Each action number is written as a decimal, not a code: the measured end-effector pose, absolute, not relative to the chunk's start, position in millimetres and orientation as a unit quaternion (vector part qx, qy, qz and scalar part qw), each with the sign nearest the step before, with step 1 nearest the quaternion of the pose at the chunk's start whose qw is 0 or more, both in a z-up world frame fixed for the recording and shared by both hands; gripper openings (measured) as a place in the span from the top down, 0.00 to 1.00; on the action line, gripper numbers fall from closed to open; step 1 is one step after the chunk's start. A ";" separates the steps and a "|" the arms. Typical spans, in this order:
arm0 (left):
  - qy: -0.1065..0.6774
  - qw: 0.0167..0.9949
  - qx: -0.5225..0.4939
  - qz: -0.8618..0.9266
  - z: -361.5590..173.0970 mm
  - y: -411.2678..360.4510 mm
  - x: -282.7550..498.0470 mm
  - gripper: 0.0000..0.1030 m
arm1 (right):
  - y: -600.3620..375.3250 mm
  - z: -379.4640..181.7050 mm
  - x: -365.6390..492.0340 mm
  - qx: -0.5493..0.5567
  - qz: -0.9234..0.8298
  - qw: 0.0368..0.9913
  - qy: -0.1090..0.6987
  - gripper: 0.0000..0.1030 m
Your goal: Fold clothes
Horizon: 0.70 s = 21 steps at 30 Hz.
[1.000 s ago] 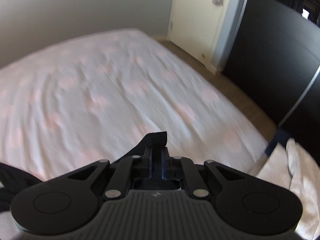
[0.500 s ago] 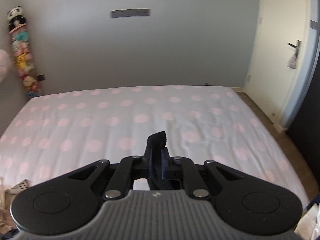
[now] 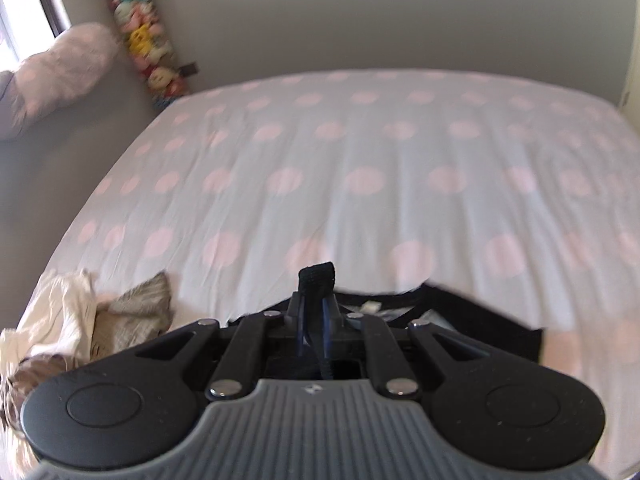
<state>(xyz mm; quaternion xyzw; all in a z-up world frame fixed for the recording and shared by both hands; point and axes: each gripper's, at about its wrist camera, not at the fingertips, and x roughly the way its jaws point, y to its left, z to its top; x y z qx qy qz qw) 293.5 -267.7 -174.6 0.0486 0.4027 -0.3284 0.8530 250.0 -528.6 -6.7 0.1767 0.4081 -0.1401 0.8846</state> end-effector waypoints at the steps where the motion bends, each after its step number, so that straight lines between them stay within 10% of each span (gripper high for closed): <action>1: 0.403 0.853 0.049 -0.328 -175.8 -268.0 294.8 0.47 | -522.8 -20.2 256.7 0.178 -0.130 0.882 0.415 0.90; 21: 0.365 0.856 0.046 -0.364 -174.1 -288.0 291.1 0.47 | -516.1 -93.6 251.0 0.190 -0.063 0.887 0.415 0.75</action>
